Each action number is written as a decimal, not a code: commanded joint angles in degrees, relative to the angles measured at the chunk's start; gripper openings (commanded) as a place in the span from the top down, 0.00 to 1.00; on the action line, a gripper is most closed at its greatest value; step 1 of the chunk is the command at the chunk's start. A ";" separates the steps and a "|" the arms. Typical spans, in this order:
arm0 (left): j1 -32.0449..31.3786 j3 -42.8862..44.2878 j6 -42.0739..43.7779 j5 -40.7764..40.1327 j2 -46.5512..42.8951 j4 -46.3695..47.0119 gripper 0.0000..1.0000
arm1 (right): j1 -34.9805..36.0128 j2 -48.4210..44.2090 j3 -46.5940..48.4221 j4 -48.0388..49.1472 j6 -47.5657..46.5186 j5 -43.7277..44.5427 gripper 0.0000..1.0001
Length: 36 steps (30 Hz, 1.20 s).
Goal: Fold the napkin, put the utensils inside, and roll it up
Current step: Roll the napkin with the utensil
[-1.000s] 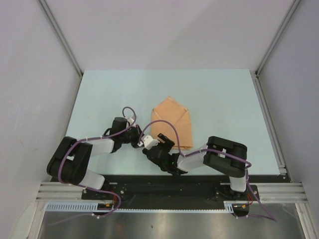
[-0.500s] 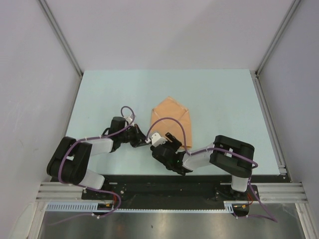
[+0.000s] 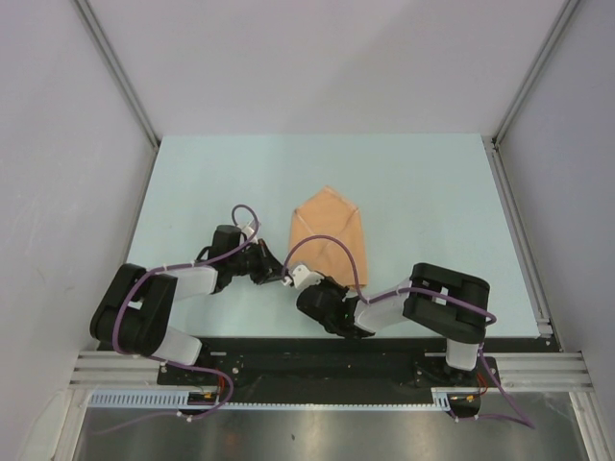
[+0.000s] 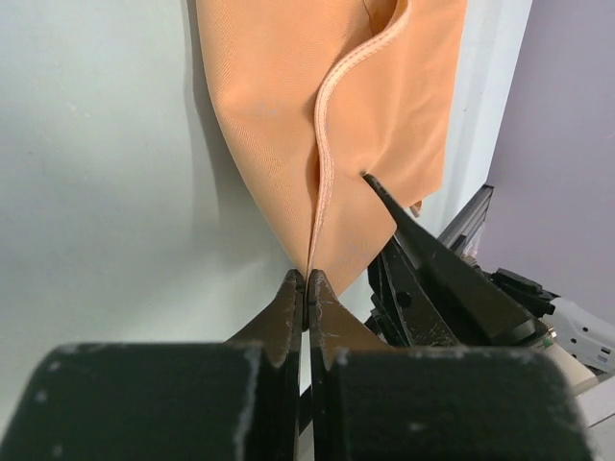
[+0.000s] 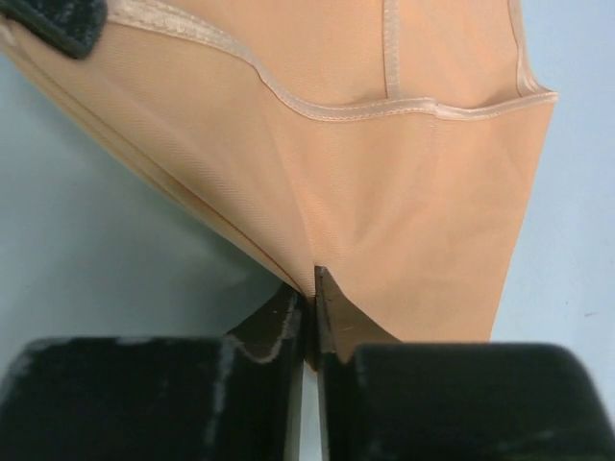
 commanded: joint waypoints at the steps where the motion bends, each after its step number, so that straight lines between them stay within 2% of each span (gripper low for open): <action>1: 0.54 1.51 2.18 0.89 -1.59 0.55 0.94 | -0.16 0.59 0.63 -0.84 -4.02 -4.00 0.94; 2: 0.62 1.60 2.27 0.54 -1.85 0.29 0.88 | -0.24 0.50 1.15 -2.16 -4.46 -6.88 0.95; 3: 0.62 1.68 2.36 -0.15 -2.38 0.28 0.74 | -0.51 0.41 2.64 -5.30 -4.46 -8.22 1.00; 6: 1.15 1.51 3.15 -2.52 -4.57 -0.68 0.53 | -1.56 -0.99 5.54 -12.24 -3.50 -14.28 1.00; 9: 1.85 0.37 4.20 -5.69 -7.21 -2.44 0.45 | -4.01 -2.66 8.36 -19.73 -0.96 -22.71 1.00; 15: 2.03 -2.44 7.80 -15.88 -15.73 -7.71 0.43 | -8.41 -1.88 17.05 -33.26 1.51 -38.89 1.00; 17: 2.03 -3.93 8.60 -19.66 -19.51 -9.73 0.41 | -10.35 -1.26 19.78 -36.08 2.04 -45.39 1.00; 18: 2.03 -4.46 9.03 -20.89 -20.74 -10.34 0.37 | -10.88 -0.47 20.49 -36.70 2.30 -47.41 1.00; 22: 2.03 -7.19 10.27 -25.29 -27.24 -12.11 0.35 | -14.04 2.34 24.97 -40.83 3.27 -59.52 1.00; 28: 1.07 -9.48 12.99 -24.69 -31.74 -13.16 0.35 | -20.19 8.04 31.12 -45.85 4.32 -75.54 1.00; 33: -0.51 -10.79 10.72 -19.07 -31.12 -10.71 0.33 | -25.37 11.92 33.94 -47.69 5.20 -86.16 1.00; 36: -2.00 -11.32 9.57 -18.88 -33.04 -10.62 0.33 | -28.01 14.12 34.73 -47.87 5.82 -91.26 1.00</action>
